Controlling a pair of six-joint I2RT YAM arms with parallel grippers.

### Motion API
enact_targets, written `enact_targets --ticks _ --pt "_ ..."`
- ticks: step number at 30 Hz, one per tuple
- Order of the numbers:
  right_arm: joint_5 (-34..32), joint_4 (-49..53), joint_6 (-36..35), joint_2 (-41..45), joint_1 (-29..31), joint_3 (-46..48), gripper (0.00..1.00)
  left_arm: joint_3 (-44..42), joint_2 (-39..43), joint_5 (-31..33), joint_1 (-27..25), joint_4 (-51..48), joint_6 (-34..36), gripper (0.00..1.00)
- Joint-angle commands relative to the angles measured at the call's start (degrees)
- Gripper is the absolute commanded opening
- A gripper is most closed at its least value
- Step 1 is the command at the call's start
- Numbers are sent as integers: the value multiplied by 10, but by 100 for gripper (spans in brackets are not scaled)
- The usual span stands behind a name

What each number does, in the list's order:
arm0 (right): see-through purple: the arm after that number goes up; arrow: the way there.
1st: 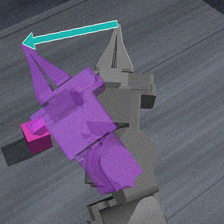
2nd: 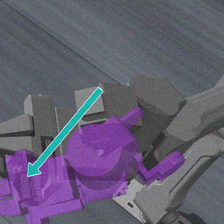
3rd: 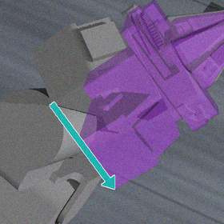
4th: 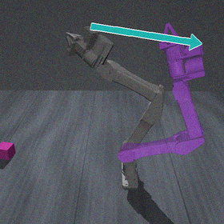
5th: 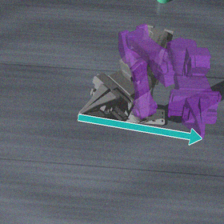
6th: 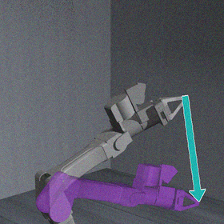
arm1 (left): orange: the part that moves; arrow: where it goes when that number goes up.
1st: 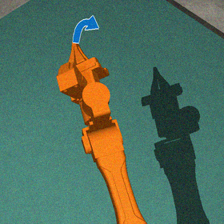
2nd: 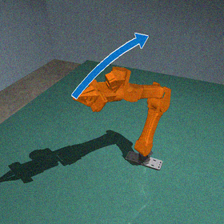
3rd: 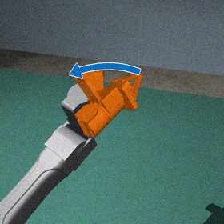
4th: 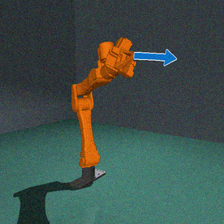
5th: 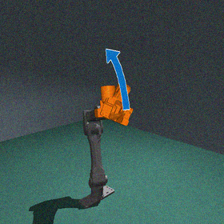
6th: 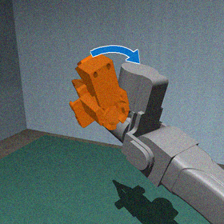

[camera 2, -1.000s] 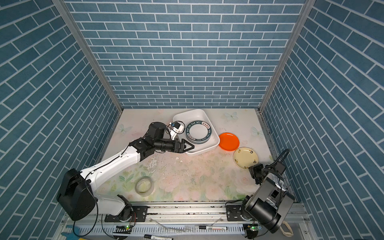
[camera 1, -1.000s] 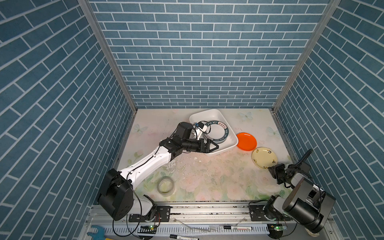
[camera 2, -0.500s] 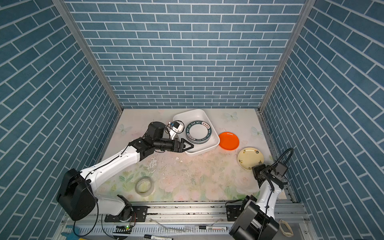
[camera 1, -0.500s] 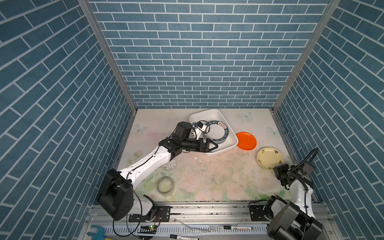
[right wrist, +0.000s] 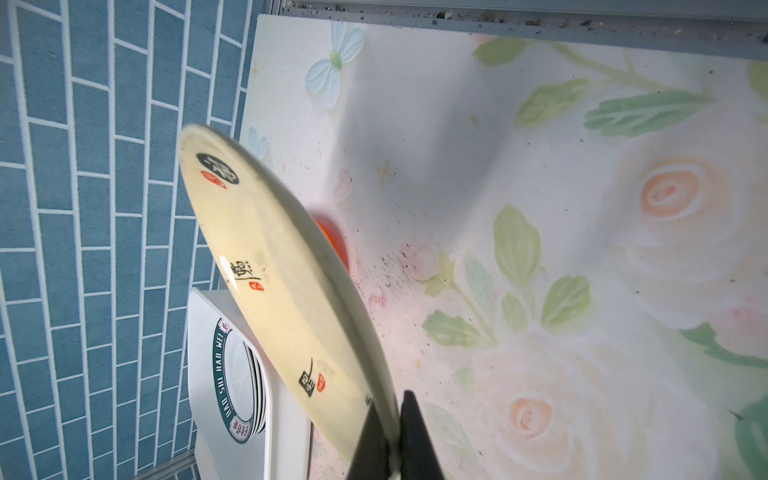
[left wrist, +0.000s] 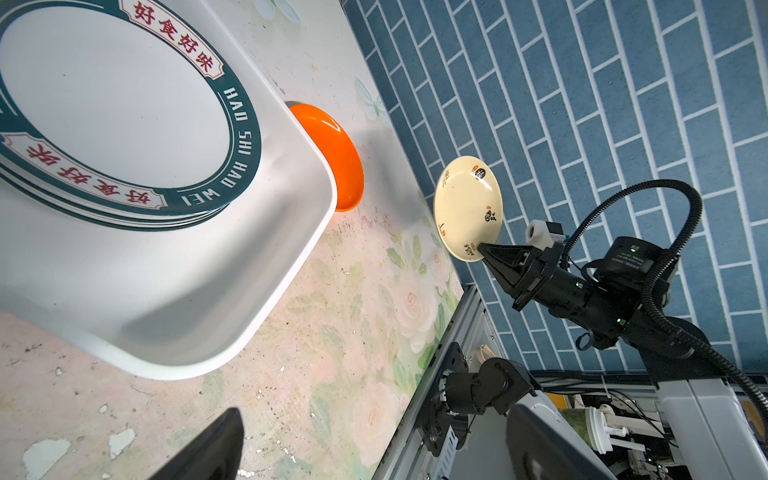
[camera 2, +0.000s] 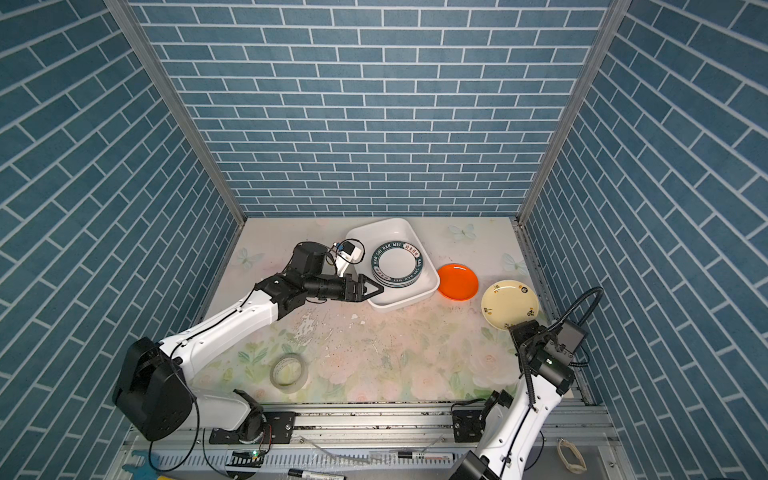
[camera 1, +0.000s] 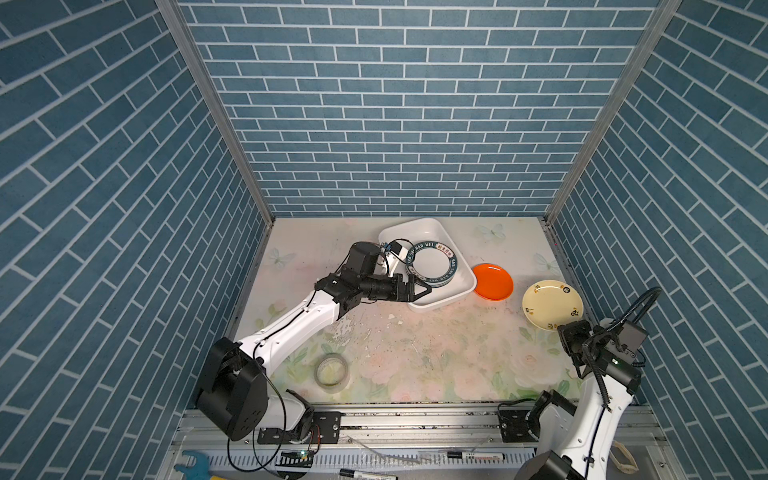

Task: Place the plates into the plastic bin on the countertop
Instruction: 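Lift the cream plate with the right gripper while the left arm draws back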

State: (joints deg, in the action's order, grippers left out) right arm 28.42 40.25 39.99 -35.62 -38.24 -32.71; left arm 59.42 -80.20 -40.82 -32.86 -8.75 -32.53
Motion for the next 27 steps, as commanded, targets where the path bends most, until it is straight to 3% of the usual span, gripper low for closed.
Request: enact_targets --ticks 1,8,17,27 --pt "12 45 -18 13 2 -23 1 3 -6 5 5 -6 12 100" --pt "27 51 -18 17 2 -42 1 1 -3 2 18 0 5 100" --pt "59 -2 24 6 20 -61 1 -11 -3 38 96 -7 -31 100" --pt "-12 -73 52 -89 173 -121 1 -18 -4 36 226 9 -65 100"
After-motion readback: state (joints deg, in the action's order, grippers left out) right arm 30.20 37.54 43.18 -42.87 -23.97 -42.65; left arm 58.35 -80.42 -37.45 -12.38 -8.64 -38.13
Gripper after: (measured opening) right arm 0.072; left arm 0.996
